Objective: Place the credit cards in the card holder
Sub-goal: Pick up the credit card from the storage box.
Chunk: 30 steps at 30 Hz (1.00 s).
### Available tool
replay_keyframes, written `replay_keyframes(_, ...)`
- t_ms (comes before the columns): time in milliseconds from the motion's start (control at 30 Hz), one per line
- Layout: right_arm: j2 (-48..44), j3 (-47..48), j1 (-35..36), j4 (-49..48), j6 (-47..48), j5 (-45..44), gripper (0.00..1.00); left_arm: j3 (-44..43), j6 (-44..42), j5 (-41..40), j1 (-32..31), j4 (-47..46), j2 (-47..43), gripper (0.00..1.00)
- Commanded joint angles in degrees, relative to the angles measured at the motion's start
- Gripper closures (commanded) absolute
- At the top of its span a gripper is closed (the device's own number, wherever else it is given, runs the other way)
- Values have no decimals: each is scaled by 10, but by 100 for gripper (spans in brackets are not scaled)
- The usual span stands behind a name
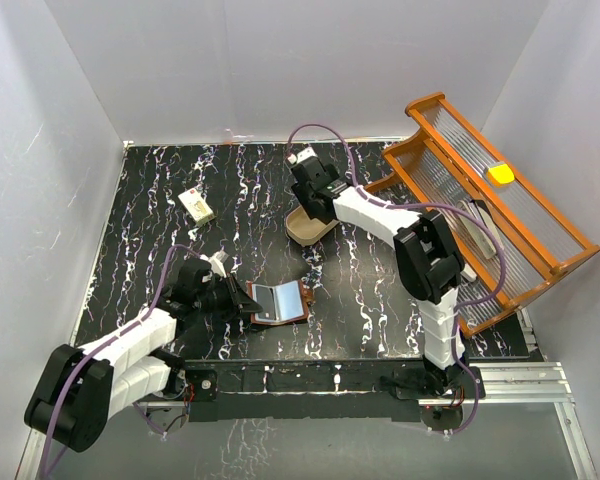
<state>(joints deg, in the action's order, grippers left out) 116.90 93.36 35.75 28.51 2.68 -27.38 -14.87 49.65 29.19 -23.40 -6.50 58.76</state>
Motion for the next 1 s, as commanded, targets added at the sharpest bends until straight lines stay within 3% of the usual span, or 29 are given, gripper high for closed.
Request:
replay_keyframes(0,14,44,4,-24,48,-10,35,-2,-6,9,-2,6,-16,97)
replay_keyframes(667,57,75,-4,-21,72,-13,33,10,5,5,-2,-7,-15,97)
replay_keyframes(967,77,86,-5,-17,78,-57,35,5,1,6,-2,-7,-4,97)
